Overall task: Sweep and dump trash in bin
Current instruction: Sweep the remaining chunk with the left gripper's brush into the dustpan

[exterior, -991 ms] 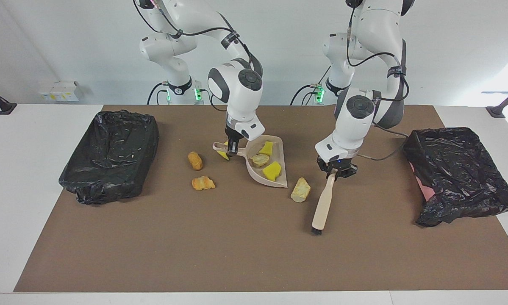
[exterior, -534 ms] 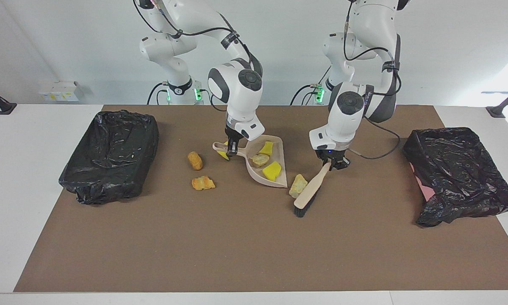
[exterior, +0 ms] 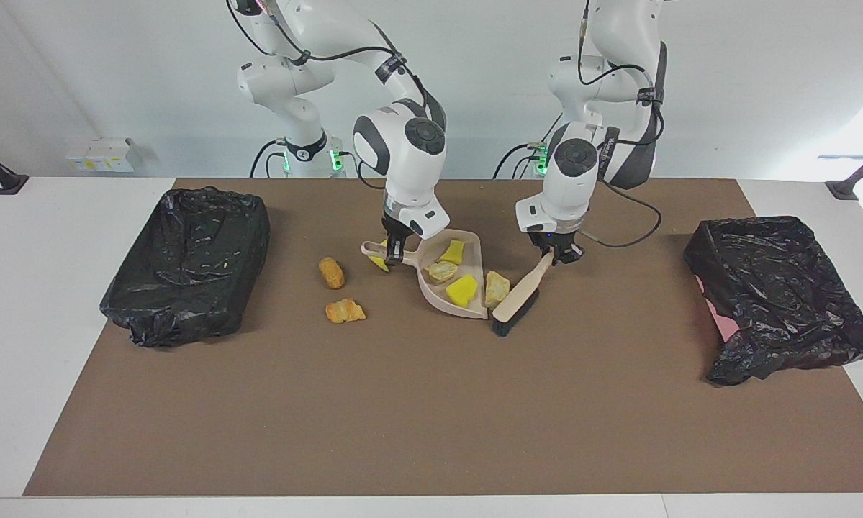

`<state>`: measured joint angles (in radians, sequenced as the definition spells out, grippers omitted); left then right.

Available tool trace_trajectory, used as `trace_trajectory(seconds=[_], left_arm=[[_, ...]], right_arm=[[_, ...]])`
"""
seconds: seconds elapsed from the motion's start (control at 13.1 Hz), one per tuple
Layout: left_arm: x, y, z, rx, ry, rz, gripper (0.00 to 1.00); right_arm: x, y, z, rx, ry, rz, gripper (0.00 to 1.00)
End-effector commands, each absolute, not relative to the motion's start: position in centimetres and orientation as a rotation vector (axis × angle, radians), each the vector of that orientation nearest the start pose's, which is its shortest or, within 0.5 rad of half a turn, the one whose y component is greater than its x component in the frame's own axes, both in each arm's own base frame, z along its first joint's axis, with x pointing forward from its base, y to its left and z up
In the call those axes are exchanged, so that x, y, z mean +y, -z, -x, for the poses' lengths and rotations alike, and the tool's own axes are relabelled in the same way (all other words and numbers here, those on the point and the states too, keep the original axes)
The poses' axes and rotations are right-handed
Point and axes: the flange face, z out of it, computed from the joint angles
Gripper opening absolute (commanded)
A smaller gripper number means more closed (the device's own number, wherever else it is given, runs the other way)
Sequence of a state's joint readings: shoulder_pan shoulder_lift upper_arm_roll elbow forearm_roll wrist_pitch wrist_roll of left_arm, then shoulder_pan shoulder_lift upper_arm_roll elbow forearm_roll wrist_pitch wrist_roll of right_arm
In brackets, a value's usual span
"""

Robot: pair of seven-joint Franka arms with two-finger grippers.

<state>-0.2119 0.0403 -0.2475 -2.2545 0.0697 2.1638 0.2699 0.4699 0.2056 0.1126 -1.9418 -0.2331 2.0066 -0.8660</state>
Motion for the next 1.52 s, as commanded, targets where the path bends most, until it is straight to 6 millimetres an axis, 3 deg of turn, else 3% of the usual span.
trace_trajectory(seconds=[0.0,0.38,0.53,0.69,0.91,1.22,1.45], left_arm=[[-25.5,-33.7,-42.5,1.102,-0.239,2.893,0.0],[-31.8,-34.8,-37.3,0.853,-0.348,3.039,0.0],[-32.8,-35.1,-36.9,0.67,-0.333,3.084,0.0],[-32.5,-35.4,-37.7,0.598,-0.326,3.102,0.0],[-31.6,-35.6,-39.0,0.305,-0.291,3.148,0.0],[-28.4,-38.4,-41.2,-0.079,-0.23,3.174,0.0],[-26.7,-40.3,-41.9,-0.247,-0.181,3.178,0.0]], right_arm=[[30.5,-37.0,-48.8,-2.297,-0.263,2.369,0.0],[30.5,-37.0,-48.8,-2.297,-0.266,2.369,0.0],[30.5,-37.0,-48.8,-2.297,-0.266,2.369,0.0],[30.5,-37.0,-48.8,-2.297,-0.266,2.369,0.0],[30.4,-36.8,-48.7,-2.295,-0.268,2.369,0.0],[30.4,-36.8,-48.7,-2.296,-0.263,2.369,0.0],[30.4,-36.8,-48.8,-2.295,-0.256,2.371,0.0]])
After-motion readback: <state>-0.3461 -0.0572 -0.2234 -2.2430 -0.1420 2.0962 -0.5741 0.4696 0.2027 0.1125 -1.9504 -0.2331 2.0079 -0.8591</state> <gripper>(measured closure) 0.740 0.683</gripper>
